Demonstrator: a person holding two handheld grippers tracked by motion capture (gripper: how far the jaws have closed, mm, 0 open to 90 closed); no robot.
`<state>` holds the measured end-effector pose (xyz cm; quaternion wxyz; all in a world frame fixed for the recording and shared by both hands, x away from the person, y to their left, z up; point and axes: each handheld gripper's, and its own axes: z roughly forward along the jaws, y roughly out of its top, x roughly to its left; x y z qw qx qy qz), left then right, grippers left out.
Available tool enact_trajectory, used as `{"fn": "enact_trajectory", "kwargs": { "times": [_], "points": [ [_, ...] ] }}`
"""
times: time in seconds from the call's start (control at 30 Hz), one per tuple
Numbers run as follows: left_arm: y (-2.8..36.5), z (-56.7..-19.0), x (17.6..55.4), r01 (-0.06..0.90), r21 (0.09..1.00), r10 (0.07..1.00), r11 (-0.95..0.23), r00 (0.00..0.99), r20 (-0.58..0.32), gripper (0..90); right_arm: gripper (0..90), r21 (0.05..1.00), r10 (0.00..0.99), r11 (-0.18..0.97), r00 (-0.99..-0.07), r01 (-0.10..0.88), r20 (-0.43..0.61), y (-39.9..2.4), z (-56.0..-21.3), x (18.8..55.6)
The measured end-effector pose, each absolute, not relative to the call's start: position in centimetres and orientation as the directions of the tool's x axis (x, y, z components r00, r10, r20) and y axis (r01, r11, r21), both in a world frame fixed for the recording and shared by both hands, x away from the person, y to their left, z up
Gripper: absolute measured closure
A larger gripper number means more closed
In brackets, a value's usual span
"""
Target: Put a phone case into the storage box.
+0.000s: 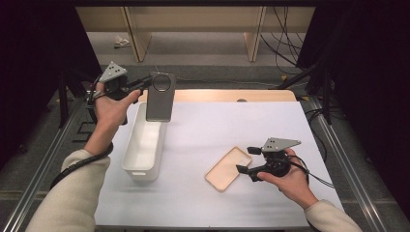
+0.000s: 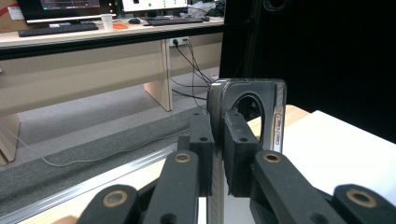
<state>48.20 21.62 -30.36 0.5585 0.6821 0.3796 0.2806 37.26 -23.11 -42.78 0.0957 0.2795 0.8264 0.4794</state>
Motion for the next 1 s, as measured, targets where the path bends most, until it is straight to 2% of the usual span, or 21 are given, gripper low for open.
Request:
{"fn": "enact_trajectory", "kwargs": {
  "times": [1.0],
  "points": [
    [23.8,-30.8,50.4,0.207,0.975,0.865,-0.084,0.501,-0.032,82.5,18.5,0.845,0.553,0.382,-0.825,0.374,0.115,-23.1,-42.9,37.3]
  ]
}}
